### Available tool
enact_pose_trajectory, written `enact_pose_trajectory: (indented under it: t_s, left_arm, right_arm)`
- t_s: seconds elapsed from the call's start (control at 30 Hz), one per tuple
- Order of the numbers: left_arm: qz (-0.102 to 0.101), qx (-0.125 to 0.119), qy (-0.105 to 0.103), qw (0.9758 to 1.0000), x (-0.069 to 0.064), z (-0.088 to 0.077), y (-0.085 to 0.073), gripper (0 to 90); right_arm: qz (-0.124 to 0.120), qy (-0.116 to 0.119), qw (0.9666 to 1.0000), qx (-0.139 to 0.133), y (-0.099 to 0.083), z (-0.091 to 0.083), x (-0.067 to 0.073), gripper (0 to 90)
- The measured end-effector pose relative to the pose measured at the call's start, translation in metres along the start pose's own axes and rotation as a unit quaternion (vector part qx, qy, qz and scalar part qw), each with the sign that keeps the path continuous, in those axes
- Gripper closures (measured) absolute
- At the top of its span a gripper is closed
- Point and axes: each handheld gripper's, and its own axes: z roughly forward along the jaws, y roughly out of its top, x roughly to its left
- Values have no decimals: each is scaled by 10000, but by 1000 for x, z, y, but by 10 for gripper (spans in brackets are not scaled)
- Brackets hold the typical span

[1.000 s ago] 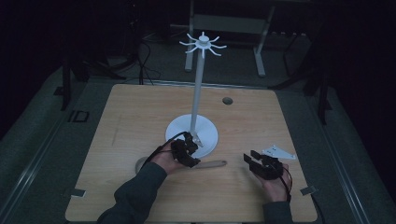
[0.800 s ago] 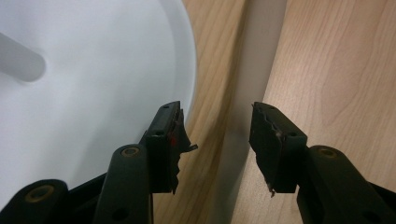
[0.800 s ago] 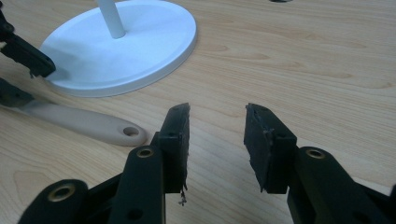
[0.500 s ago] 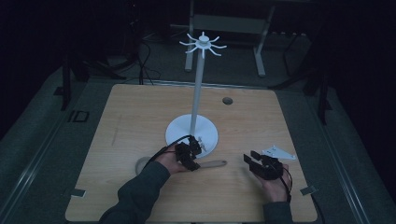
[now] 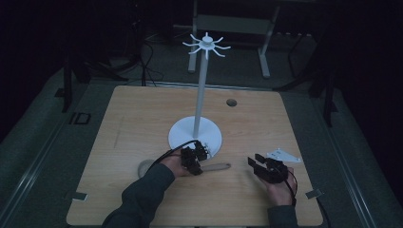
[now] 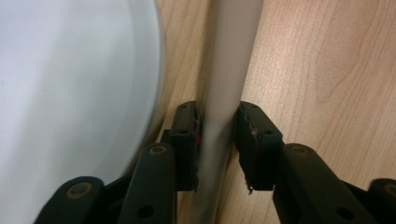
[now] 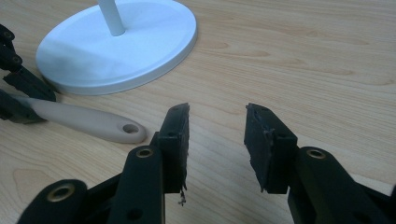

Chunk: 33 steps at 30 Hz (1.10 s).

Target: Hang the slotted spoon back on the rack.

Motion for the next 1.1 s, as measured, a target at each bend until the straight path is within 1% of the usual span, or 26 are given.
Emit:
enact_pose_trajectory:
  t_s: [0.1,0.13,0.17,0.3,0.33,0.37,0.53,0.67,0.73,0.8,0.83,0.87,0.93,1.0,1.1]
  left_arm:
    - [124,98,78,9998,-2,0,2,710]
    - [124,98,78,9998,-2,0,2,716]
    - [203,114,114,9997,-4,0,2,721]
    - [201,101,197,9996,-4,0,2,729]
    - [184,109,262,9994,-4,-1,2,729]
    - [125,88,311,9994,-4,-1,2,731]
    - [-21,-55,457,9989,0,-8,-1,741]
    - [-122,-194,617,9978,3,-17,-4,747]
    - [-210,-286,684,9970,4,-22,-6,749]
    - [-280,-415,762,9958,5,-28,-7,750]
    - [-310,-527,807,9949,5,-32,-8,750]
    - [-348,-569,826,9943,4,-33,-8,751]
    - [-398,-688,938,9924,4,-38,-8,751]
    - [-503,-858,1055,9894,3,-43,-8,751]
    - [-608,-1050,1216,9851,1,-47,-8,751]
  right_arm:
    - [2,-1,10000,-1,0,0,0,600]
    - [2,-1,10000,0,0,0,0,600]
    - [3,0,10000,0,0,0,0,600]
    - [11,0,10000,-5,0,0,0,600]
    - [11,0,10000,-5,0,0,0,600]
    - [17,5,10000,-8,-1,0,0,601]
    - [40,1,10000,-10,-1,0,-1,600]
    - [31,3,10000,4,-1,0,-1,601]
    - [22,4,10000,4,-1,1,0,601]
    - [31,5,10000,14,-2,1,0,600]
    - [34,3,10000,20,-2,1,0,601]
    - [33,3,10000,27,-2,2,0,600]
    - [28,0,10000,26,-2,2,0,600]
    - [29,-1,10000,28,-2,2,0,600]
    - [40,-2,10000,23,-2,2,0,600]
